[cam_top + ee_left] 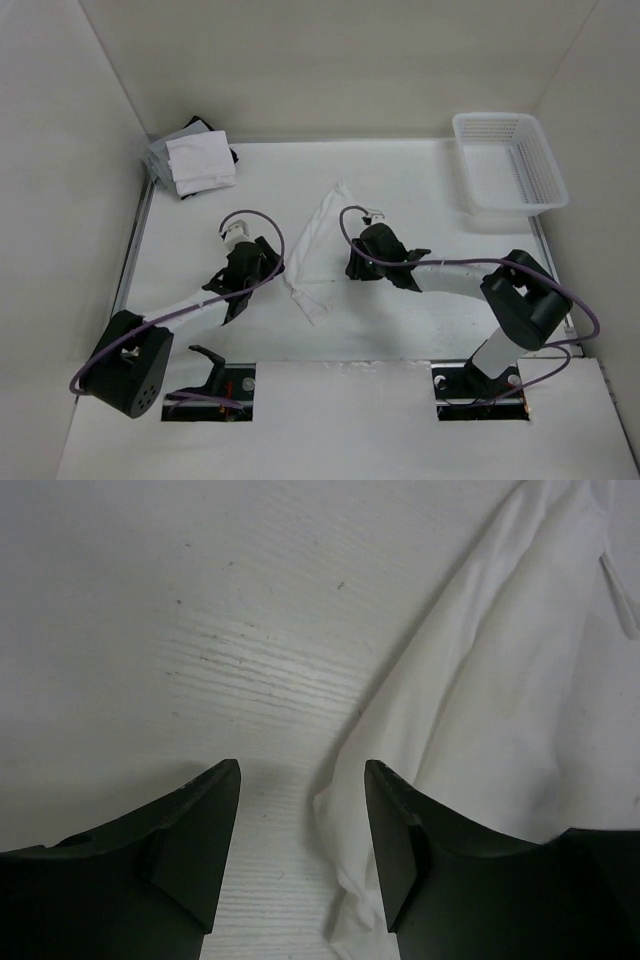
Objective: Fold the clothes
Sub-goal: Flatten the tank top out
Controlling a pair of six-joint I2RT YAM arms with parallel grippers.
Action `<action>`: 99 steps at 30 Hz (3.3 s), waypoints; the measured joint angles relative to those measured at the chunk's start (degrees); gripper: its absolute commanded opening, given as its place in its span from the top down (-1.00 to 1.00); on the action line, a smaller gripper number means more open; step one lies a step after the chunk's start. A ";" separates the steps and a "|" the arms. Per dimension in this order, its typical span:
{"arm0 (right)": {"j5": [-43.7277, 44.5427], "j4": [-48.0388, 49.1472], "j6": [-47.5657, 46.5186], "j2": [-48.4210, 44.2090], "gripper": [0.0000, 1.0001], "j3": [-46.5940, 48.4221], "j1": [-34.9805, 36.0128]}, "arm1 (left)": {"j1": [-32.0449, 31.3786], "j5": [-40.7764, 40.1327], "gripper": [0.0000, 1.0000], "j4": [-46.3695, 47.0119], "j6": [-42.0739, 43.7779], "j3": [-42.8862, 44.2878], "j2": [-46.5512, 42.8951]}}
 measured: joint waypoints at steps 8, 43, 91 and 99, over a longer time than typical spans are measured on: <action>5.03 0.63 2.54 -0.87 0.16 -3.87 0.52 | -1.03 5.77 0.16 7.89 -1.05 0.04 8.11; -1.40 3.34 11.67 -26.10 0.98 -23.10 -11.67 | 2.71 3.67 0.08 13.70 -1.66 23.37 25.90; -0.15 -1.97 11.47 -34.93 0.97 -26.25 -14.40 | -10.62 0.76 0.95 -20.04 -3.17 2.78 -1.88; 1.75 -9.75 8.61 -46.99 1.00 -20.59 -10.67 | -10.56 -0.63 0.99 -30.77 0.68 13.66 -15.80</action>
